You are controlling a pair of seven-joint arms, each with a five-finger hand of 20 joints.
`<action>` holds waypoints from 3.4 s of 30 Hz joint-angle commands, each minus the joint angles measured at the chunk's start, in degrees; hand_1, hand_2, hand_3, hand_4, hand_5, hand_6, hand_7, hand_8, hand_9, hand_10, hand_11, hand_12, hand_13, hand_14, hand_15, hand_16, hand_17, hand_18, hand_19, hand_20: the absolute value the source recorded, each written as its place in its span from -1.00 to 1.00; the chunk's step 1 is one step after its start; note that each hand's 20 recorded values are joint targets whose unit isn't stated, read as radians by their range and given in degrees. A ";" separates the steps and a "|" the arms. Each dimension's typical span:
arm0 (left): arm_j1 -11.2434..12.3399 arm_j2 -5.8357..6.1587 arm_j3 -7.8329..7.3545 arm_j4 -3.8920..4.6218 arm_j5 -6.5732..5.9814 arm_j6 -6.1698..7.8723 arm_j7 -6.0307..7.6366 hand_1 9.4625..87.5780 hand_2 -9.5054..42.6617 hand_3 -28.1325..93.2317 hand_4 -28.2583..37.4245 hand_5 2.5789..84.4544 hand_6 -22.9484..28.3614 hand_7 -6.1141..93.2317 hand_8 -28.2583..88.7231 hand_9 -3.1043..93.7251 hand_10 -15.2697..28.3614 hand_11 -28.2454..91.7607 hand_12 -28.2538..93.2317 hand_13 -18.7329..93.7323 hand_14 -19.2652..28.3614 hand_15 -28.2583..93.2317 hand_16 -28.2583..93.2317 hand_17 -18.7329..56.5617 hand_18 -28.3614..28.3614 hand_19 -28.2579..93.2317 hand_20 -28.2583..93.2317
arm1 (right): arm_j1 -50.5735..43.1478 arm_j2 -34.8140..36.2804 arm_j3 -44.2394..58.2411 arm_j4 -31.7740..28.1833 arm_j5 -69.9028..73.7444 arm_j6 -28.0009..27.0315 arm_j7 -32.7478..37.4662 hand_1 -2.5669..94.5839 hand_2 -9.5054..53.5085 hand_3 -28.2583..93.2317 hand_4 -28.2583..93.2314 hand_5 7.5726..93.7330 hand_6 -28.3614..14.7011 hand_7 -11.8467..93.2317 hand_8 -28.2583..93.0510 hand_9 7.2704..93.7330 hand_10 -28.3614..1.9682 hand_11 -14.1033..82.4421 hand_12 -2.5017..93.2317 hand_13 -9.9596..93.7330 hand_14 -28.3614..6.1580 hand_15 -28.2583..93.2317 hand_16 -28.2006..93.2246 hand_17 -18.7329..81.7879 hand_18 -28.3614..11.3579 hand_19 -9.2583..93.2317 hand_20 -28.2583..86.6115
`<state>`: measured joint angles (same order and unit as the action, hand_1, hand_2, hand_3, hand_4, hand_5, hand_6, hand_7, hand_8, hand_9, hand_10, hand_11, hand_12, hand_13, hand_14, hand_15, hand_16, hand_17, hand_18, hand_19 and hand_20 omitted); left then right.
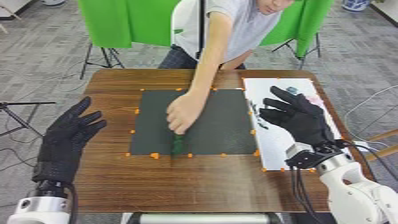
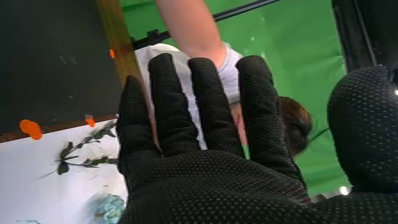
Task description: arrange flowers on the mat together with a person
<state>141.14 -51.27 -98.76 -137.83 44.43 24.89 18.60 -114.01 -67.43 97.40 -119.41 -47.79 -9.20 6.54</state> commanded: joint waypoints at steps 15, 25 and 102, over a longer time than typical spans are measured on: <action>0.56 -0.60 -0.01 0.09 0.27 0.09 -0.73 -0.74 -0.33 0.73 -1.00 -0.26 0.15 -0.60 -0.70 -0.30 0.58 -0.09 -0.39 -0.30 0.92 0.35 -0.73 -0.80 0.73 0.25 -0.41 | -0.70 0.40 -0.23 -0.61 0.45 1.08 -0.13 -0.53 -0.44 0.65 -0.99 -0.13 0.39 -0.54 -0.72 -0.15 -0.11 -0.51 -0.68 -0.19 -0.48 -0.01 -0.36 -0.57 -0.56 0.06 -0.26; 0.24 -0.61 0.11 0.29 0.27 0.05 -0.51 -0.73 -0.33 0.73 -1.00 -0.26 0.15 -0.60 -0.70 -0.30 0.58 -0.09 -0.39 -0.30 0.91 0.34 -0.73 -0.80 0.74 0.25 -0.41 | -0.44 0.44 -0.26 -0.56 0.27 1.11 -0.42 -0.52 -0.44 0.64 -0.99 -0.13 0.40 -0.54 -0.72 -0.14 -0.11 -0.50 -0.67 -0.18 -0.48 0.00 -0.36 -0.57 -0.56 0.06 -0.26; 0.93 -1.31 -0.86 -0.25 0.99 -0.39 -2.08 -0.73 -0.33 0.73 -1.00 -0.26 0.15 -0.60 -0.70 -0.30 0.58 -0.09 -0.39 -0.29 0.91 0.34 -0.73 -0.81 0.73 0.25 -0.41 | 1.28 17.25 -17.81 -10.76 -93.94 13.27 57.26 -0.12 -0.79 0.54 -0.86 0.30 0.04 -0.54 -0.71 0.33 -0.40 -0.37 -0.67 0.58 -0.14 0.49 -0.36 0.46 -0.28 1.00 -0.44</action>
<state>141.17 -51.49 -99.00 -137.82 44.65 24.82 17.97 -112.83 -50.04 78.11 -132.72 -138.50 10.72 60.09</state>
